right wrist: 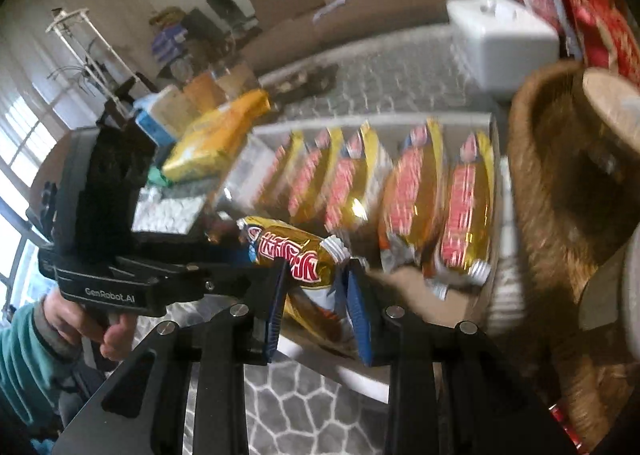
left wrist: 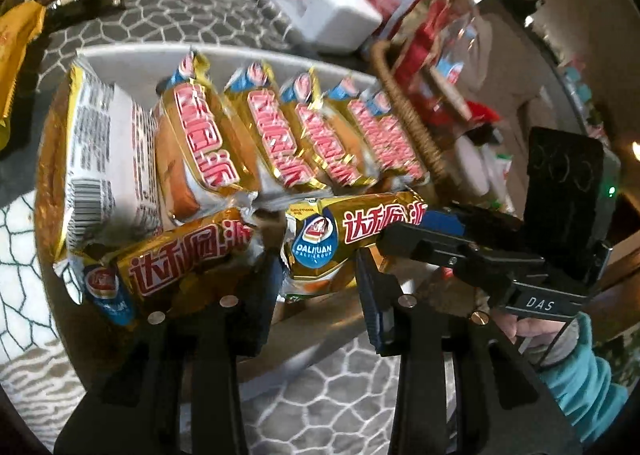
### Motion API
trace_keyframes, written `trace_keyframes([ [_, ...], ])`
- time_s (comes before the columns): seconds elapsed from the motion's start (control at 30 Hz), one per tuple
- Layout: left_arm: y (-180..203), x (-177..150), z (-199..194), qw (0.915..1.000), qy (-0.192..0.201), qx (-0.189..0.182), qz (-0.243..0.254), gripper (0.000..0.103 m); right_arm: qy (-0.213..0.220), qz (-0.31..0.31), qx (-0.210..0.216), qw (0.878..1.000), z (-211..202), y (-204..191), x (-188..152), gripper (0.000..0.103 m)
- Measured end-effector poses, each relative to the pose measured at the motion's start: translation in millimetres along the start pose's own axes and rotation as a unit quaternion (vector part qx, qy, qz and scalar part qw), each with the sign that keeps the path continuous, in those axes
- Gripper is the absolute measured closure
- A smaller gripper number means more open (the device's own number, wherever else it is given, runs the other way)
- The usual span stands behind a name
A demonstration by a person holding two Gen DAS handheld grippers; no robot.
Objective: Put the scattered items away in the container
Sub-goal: 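Lower the orange cake pack into the white box and open both grippers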
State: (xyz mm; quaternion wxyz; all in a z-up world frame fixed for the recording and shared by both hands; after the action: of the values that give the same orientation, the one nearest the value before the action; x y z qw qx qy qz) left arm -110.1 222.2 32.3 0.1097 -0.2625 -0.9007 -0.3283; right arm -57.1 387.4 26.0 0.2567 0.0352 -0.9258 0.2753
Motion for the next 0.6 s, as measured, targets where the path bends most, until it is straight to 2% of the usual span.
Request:
trace_keyframes([
  [0.17,-0.4,-2.1,3.2,0.9998,-0.012,-0.003,-0.014,0.066,-0.03,0.052,0.008,0.998,6.0,6.3,8.2,0.073],
  [0.27,-2.1,1.3,3.5,0.9996,-0.02,0.01,-0.02,0.066,-0.07,0.065,-0.022,0.995,16.3,7.5,16.5,0.076],
  [0.4,-3.9,3.5,-5.5,0.9994,-0.01,0.011,-0.03,0.066,-0.097,0.069,-0.047,0.992,25.9,7.8,23.2,0.076],
  [0.5,-0.9,3.4,-11.2,0.9996,-0.006,0.014,-0.023,0.064,-0.103,0.078,-0.043,0.991,21.9,7.0,22.9,0.069],
  [0.6,0.5,5.4,-22.3,0.9995,0.007,0.023,-0.019,0.064,-0.081,0.068,-0.06,0.993,3.0,4.0,23.1,0.062],
])
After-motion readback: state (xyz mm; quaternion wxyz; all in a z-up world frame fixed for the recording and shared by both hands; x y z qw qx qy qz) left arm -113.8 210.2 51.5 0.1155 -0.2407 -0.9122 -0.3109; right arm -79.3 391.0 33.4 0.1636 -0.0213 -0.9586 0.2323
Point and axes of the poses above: each gripper's, at about its wrist camera, not at the fingertips, and z roughly the way its jaws point, y to its right, x to its top, the point moved 2 cm from there along z, roughly the way its jaws point, and after that the axes turned 3 degrees about z, right-handed, at the moved point
